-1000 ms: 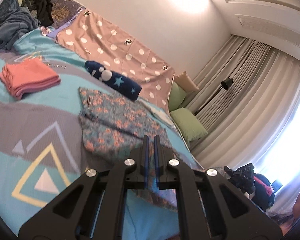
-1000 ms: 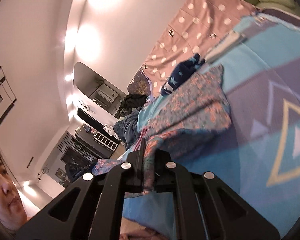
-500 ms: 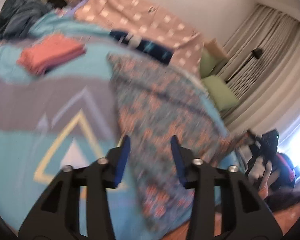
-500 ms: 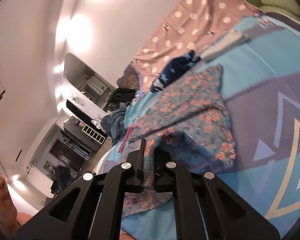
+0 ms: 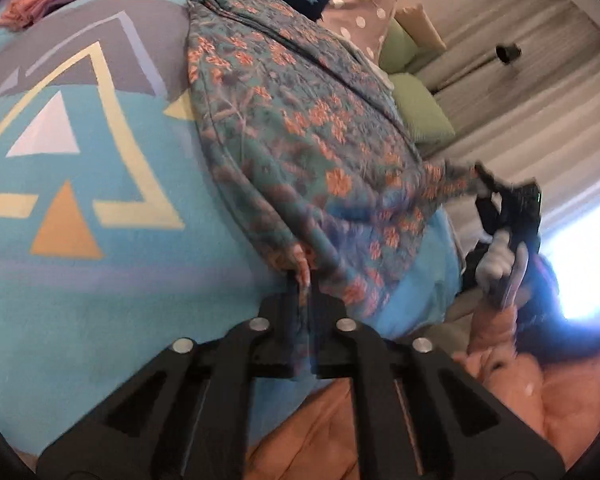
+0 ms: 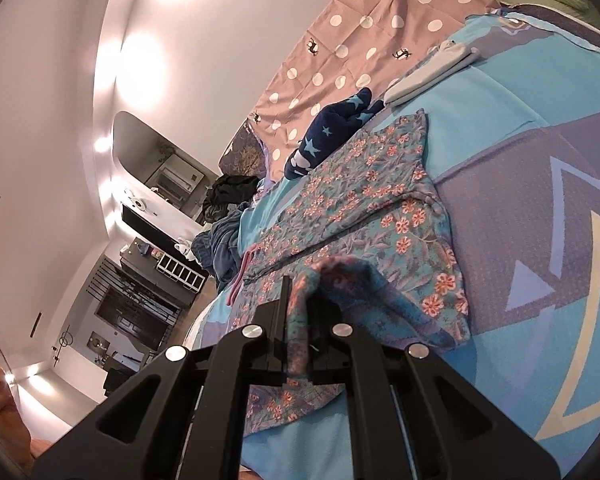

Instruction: Fold small clothes

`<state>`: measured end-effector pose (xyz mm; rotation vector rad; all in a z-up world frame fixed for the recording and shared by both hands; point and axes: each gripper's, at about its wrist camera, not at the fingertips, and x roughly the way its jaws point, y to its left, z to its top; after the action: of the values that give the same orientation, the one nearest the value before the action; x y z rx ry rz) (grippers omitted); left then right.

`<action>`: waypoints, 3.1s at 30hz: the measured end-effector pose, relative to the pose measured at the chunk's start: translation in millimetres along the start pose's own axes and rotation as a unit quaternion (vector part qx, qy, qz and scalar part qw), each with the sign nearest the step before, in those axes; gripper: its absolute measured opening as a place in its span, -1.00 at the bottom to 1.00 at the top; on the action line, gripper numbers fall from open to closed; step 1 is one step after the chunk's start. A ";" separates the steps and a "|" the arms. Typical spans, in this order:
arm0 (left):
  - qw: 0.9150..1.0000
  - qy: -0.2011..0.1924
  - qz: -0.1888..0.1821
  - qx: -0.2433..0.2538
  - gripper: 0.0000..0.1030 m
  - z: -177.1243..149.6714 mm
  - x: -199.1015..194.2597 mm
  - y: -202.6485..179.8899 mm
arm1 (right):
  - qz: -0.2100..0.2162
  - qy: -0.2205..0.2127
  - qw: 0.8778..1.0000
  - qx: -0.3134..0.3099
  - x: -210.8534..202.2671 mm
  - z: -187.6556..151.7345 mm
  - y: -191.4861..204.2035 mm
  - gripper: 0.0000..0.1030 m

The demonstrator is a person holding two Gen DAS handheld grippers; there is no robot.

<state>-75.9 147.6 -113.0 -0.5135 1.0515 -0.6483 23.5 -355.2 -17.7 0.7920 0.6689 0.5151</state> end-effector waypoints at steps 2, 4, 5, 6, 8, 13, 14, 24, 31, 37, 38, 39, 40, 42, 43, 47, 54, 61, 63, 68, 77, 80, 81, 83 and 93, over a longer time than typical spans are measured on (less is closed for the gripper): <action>0.998 -0.053 -0.033 0.013 -0.93 15.3 -12.1 -12.3 | -0.002 -0.003 1.000 0.000 -3.2 1.4 1.0 -0.87; 0.992 -0.107 -0.061 0.035 -0.93 33.7 -32.4 -28.4 | -0.004 -0.010 1.000 -0.003 -7.1 5.6 4.6 -0.87; 0.985 -0.143 -0.076 0.053 -0.93 45.7 -47.9 -38.7 | -0.003 -0.014 1.000 -0.006 -8.8 8.9 7.3 -0.87; 0.981 -0.165 -0.081 0.064 -0.93 52.4 -56.1 -43.4 | -0.003 -0.018 1.000 -0.009 -9.7 10.9 9.5 -0.87; 0.971 -0.208 -0.087 0.085 -0.93 68.4 -73.8 -53.1 | -0.004 -0.028 0.999 -0.017 -12.0 16.3 14.3 -0.87; 0.957 -0.261 -0.085 0.093 -0.93 99.7 -87.5 -56.4 | 0.001 -0.057 0.998 -0.018 -17.6 32.0 16.4 -0.87; 0.957 -0.264 -0.081 0.089 -0.92 106.1 -85.0 -54.6 | 0.000 -0.059 0.998 -0.018 -17.1 35.6 16.0 -0.87; 0.961 -0.261 -0.077 0.042 -0.92 153.1 -63.3 -33.1 | -0.013 -0.073 0.997 -0.027 -0.9 71.3 20.9 -0.87; 0.962 -0.259 -0.074 0.034 -0.92 197.6 -49.4 -30.6 | -0.039 -0.081 0.995 -0.049 25.8 111.0 28.0 -0.87; 0.966 -0.250 -0.065 0.019 -0.92 240.5 -31.2 -23.2 | -0.047 -0.081 0.995 -0.046 59.5 155.3 21.0 -0.88; 0.967 -0.249 -0.059 0.019 -0.92 248.3 -26.7 -21.7 | -0.047 -0.079 0.995 -0.042 66.1 161.8 17.5 -0.88; 0.967 -0.246 -0.054 0.017 -0.92 255.7 -22.2 -19.9 | -0.049 -0.075 0.995 -0.040 75.2 169.5 13.9 -0.88; 0.968 -0.244 -0.049 0.016 -0.92 262.4 -17.0 -18.0 | -0.052 -0.071 0.995 -0.040 83.4 175.7 11.2 -0.88; 0.971 -0.237 -0.038 0.014 -0.92 276.3 -6.9 -14.1 | -0.063 -0.062 0.995 -0.043 102.2 185.8 4.4 -0.88; 0.972 -0.234 -0.034 0.011 -0.92 283.8 -1.3 -11.6 | -0.067 -0.059 0.995 -0.042 109.8 190.0 0.9 -0.88; 0.973 -0.230 -0.020 0.009 -0.92 313.6 21.1 -0.7 | -0.081 -0.056 0.995 -0.031 138.7 206.7 -20.3 -0.88; 0.979 -0.200 0.026 -0.035 -0.92 349.5 81.8 49.0 | -0.119 -0.023 0.993 0.009 198.2 220.1 -79.0 -0.88; 0.981 -0.163 0.030 -0.099 -0.92 347.7 126.6 102.9 | -0.154 0.027 0.987 0.045 235.1 210.2 -124.5 -0.82; 0.981 -0.163 0.022 -0.104 -0.89 346.6 125.5 106.6 | -0.153 0.034 0.986 0.056 233.8 208.4 -130.6 -0.77; 0.983 -0.159 0.022 -0.090 -0.71 344.6 117.9 97.0 | -0.152 0.041 0.985 0.065 224.4 208.1 -129.1 -0.68; 0.988 -0.146 0.012 -0.042 -0.87 343.0 106.2 66.0 | -0.146 0.031 0.988 0.045 209.6 206.0 -103.1 -0.79; 0.986 -0.163 0.013 -0.037 -0.88 362.3 103.4 57.6 | -0.147 0.017 0.988 0.053 215.6 222.7 -99.7 -0.81; 0.985 -0.170 0.013 -0.040 -0.88 370.4 102.2 56.8 | -0.146 0.002 0.988 0.055 217.7 234.6 -98.7 -0.81; 0.981 -0.184 0.027 -0.056 -0.88 392.5 104.2 62.3 | -0.144 -0.019 0.988 0.061 221.5 251.6 -101.5 -0.80; 0.983 -0.147 0.105 -0.033 -0.22 397.7 129.3 82.7 | -0.235 0.003 0.972 0.022 231.1 246.4 -128.3 -0.35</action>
<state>349.4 147.1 -84.9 -0.5301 0.8354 -0.3385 378.3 -399.9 -69.9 0.6445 0.8447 0.0709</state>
